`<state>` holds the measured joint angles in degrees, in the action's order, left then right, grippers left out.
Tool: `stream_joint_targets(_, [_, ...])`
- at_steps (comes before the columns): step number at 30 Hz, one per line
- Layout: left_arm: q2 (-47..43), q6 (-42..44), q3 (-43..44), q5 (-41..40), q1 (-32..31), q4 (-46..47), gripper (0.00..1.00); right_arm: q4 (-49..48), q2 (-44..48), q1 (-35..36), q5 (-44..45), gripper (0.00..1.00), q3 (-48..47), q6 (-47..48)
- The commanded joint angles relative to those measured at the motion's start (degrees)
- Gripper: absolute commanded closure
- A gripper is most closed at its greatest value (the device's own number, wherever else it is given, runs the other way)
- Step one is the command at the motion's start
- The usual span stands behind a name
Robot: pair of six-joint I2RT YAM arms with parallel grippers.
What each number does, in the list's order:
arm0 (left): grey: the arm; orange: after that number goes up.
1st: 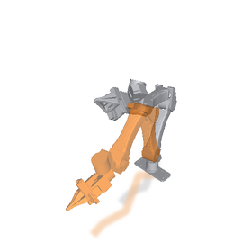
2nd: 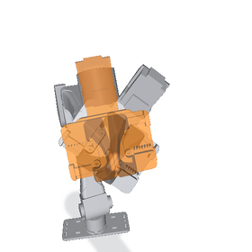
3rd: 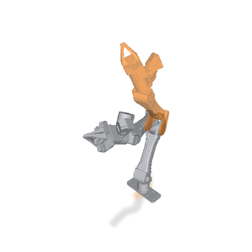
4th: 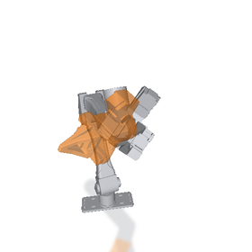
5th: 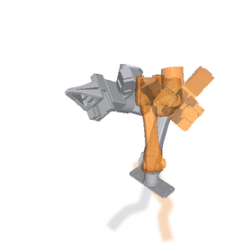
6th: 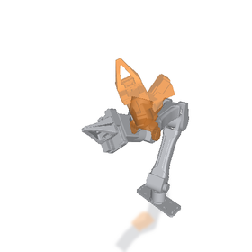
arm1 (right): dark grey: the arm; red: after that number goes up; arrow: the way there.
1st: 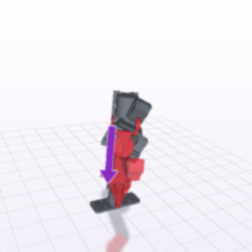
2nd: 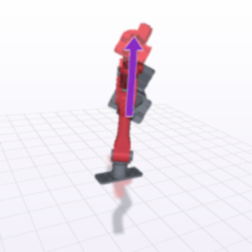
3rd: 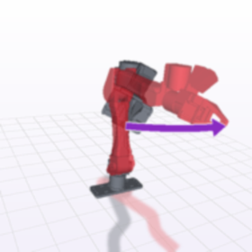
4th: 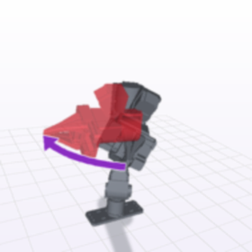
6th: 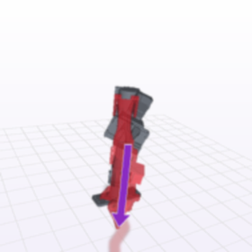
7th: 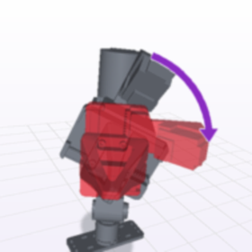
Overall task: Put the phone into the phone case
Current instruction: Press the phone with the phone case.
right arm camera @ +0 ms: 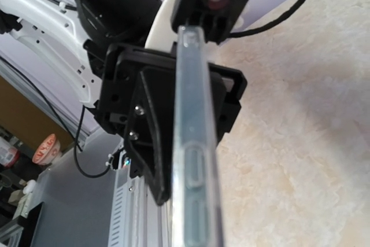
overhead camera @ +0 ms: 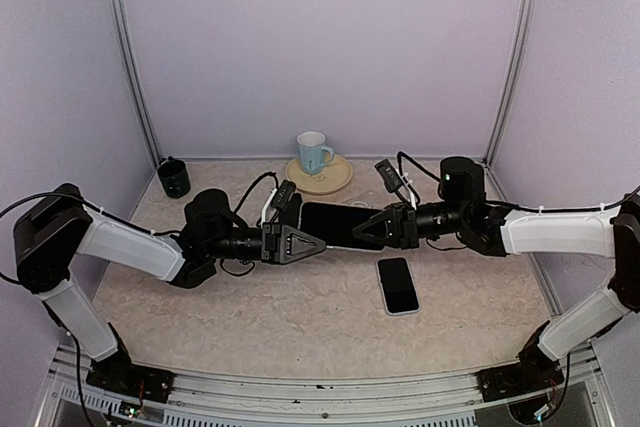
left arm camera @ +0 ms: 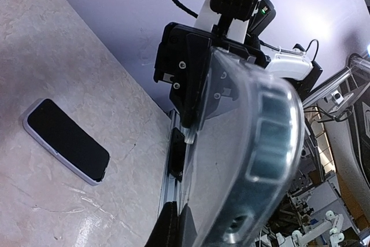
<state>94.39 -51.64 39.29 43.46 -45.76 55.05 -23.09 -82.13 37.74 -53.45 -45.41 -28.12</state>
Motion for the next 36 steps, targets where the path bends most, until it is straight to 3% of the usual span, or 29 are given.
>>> stream_joint_targets(1, [0.5,-1.8,0.2,-0.2,0.1,2.3,0.89,-0.4,2.7,-0.1,1.2,1.0,-0.8,4.0])
stream_joint_targets(3, [0.0,-0.9,-0.3,-0.6,0.4,0.7,0.72,-0.5,3.2,-0.1,0.3,1.0,-0.8,3.9])
stream_joint_targets(5, [-0.9,-0.3,-1.2,-1.0,0.9,0.0,0.61,-0.4,4.0,-0.3,-0.6,1.0,-0.8,4.0])
stream_joint_targets(13, [-7.1,7.6,-1.9,-1.7,3.9,-10.2,0.48,6.3,4.2,-0.6,-5.6,1.0,-3.1,8.2])
stream_joint_targets(22, [-11.9,19.0,3.9,-0.5,4.0,-25.5,0.43,9.7,1.5,-0.6,-11.0,1.0,-4.8,8.7])
stream_joint_targets(36, [-9.9,24.7,10.4,1.7,0.4,-35.6,0.43,12.7,-4.5,-0.6,-14.6,1.0,-5.8,8.6])
